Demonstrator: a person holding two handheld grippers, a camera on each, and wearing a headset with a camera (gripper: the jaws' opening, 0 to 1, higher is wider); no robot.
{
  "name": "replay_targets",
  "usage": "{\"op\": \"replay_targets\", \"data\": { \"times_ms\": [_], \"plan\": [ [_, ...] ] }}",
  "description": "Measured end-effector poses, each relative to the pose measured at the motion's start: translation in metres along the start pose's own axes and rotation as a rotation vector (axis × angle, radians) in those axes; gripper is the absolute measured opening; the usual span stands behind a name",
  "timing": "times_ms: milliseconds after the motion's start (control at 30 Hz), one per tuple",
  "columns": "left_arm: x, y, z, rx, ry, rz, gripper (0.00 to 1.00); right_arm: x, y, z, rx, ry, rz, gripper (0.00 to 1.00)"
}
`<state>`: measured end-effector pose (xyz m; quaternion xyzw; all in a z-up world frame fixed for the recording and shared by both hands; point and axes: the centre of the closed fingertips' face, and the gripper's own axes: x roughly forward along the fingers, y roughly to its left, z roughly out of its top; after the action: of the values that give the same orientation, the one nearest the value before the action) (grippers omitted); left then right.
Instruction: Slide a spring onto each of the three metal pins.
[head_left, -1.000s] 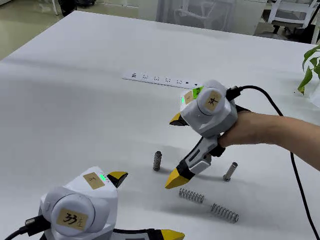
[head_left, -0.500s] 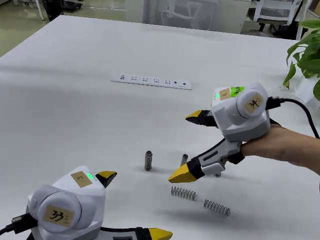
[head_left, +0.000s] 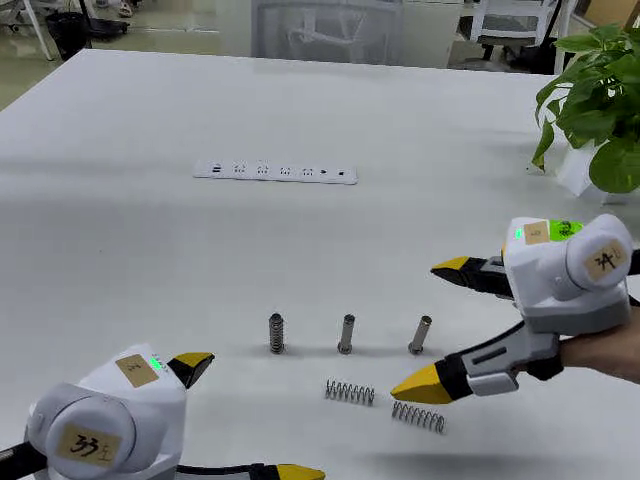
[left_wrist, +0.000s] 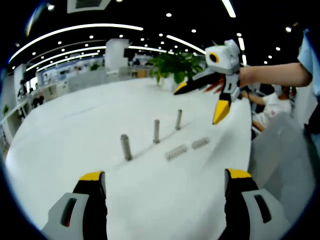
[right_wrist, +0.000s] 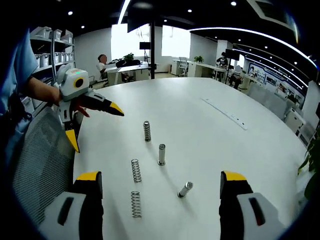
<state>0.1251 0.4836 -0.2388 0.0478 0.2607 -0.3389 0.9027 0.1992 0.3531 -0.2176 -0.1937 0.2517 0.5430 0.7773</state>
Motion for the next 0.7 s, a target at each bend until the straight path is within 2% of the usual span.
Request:
{"op": "replay_targets", "data": {
  "times_ms": [100,133,200,300,633,700],
  "plan": [
    [0.0,0.002,0.0,0.003,0.003,0.002,1.0,-0.009,0.003,-0.014,0.03,0.003,-0.02,0.99],
    [0.0,0.003,0.0,0.004,0.004,0.005,1.0,-0.013,0.002,-0.019,0.041,-0.004,-0.041,0.99],
    [0.0,0.005,0.0,0.005,0.008,0.005,1.0,-0.018,0.005,-0.025,0.069,-0.017,-0.046,0.99],
    [0.0,0.007,-0.001,0.014,0.015,0.005,1.0,-0.026,0.007,-0.039,0.099,-0.009,-0.064,0.99],
    [-0.003,0.011,-0.003,0.025,0.031,0.01,1.0,-0.048,0.011,-0.058,0.16,-0.026,-0.118,0.99],
    [-0.003,0.011,-0.004,0.028,0.035,0.011,1.0,-0.053,0.01,-0.06,0.166,-0.032,-0.143,0.99]
  ]
}}
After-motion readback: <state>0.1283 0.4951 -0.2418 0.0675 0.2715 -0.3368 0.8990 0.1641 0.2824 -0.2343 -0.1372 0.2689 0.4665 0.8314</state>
